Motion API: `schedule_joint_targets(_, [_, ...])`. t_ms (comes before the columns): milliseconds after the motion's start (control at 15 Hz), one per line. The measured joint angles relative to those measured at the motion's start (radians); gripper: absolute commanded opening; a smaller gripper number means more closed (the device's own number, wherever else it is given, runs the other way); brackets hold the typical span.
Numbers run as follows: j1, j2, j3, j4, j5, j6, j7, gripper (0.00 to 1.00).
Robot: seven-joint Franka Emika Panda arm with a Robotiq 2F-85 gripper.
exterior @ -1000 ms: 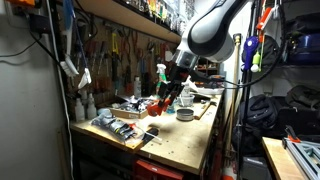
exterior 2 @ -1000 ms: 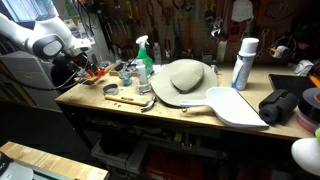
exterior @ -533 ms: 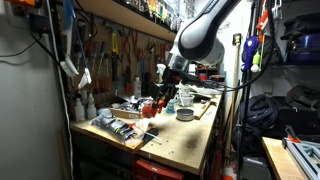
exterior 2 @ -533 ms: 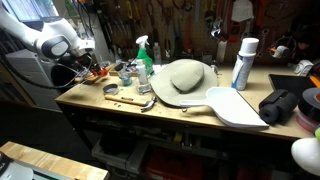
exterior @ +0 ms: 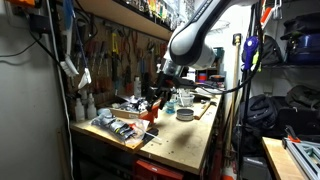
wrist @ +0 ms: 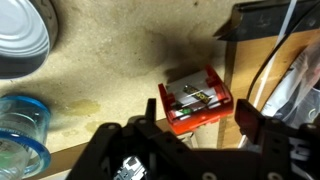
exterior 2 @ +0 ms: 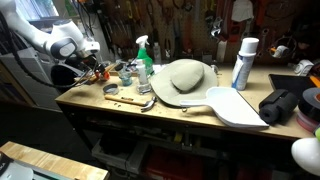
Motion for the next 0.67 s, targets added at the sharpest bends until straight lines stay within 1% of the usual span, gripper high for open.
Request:
schedule_joint_targets(200, [-0.019, 0.004, -0.008, 0.021, -0.056, -0.033, -0.005, 1.0])
schedule_joint_targets(333, [-0.047, -0.02, -0.017, 0.045, -0.08, -0.137, -0.051, 1.0])
schedule_joint_targets(467, [-0.105, -0.092, 0.01, 0.064, -0.01, -0.28, -0.205, 1.0])
schedule_joint_targets(533, [-0.116, -0.142, 0.011, 0.071, 0.038, -0.339, -0.285, 1.0])
schedule_joint_targets(667, [-0.114, -0.249, -0.018, 0.08, 0.123, -0.451, -0.434, 1.0])
